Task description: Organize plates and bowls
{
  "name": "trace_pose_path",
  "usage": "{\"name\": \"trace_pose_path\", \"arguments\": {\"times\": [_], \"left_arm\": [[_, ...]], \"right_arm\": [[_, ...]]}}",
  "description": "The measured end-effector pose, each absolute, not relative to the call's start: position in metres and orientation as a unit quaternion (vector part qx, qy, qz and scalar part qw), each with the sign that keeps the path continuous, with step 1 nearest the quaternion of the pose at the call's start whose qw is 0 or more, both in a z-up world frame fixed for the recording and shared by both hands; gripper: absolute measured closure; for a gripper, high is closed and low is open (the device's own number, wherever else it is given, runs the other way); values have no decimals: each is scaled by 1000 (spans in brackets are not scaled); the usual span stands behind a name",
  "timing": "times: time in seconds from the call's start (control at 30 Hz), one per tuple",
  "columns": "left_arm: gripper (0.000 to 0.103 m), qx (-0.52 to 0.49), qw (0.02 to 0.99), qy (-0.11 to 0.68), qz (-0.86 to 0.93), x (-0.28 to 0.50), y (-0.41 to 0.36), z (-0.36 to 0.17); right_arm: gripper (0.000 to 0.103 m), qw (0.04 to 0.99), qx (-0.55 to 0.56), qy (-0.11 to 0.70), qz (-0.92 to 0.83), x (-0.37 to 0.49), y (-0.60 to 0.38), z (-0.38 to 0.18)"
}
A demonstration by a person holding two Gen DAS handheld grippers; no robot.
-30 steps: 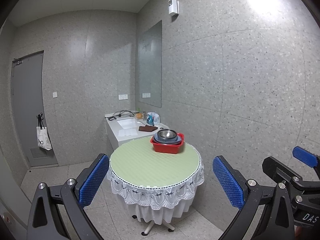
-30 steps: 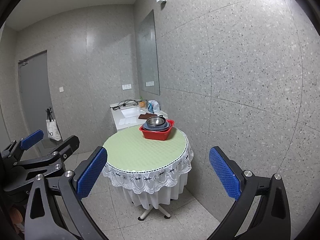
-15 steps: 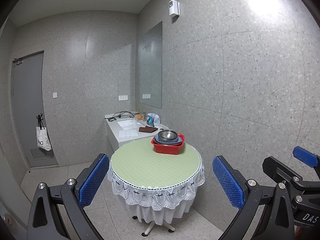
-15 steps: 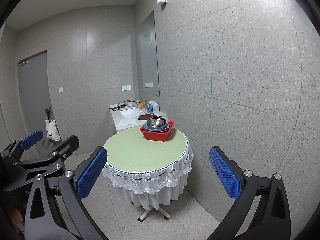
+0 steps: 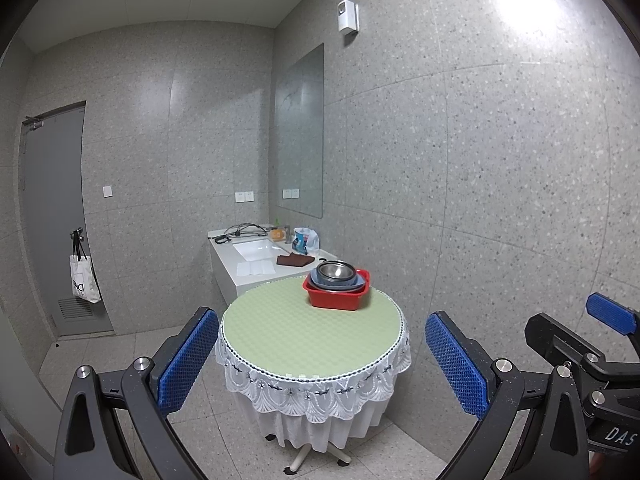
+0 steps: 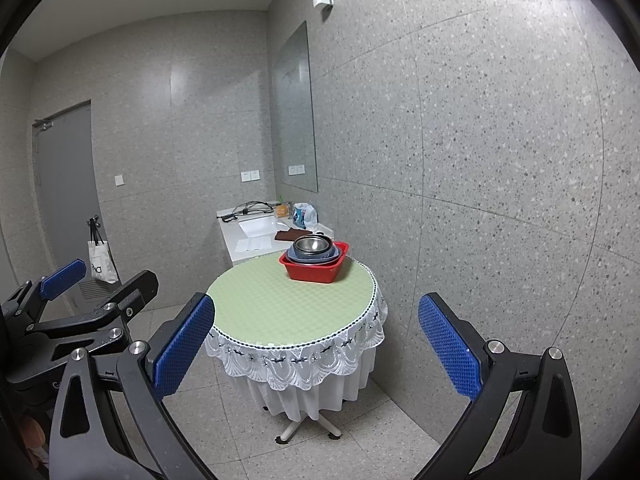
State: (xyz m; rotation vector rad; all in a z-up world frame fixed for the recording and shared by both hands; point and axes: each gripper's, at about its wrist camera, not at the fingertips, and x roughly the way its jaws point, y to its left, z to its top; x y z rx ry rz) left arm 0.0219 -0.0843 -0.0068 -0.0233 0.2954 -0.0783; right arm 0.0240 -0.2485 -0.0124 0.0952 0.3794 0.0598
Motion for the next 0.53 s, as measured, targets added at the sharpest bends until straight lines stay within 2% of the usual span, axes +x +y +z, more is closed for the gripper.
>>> {"name": "trace_pose_path", "arguments": {"times": [0.53], "left_arm": [[1,-11,987,157,-40,58,-47,-13]], "right_arm": [[0,979,45,195,29,52,-221,-20]]}}
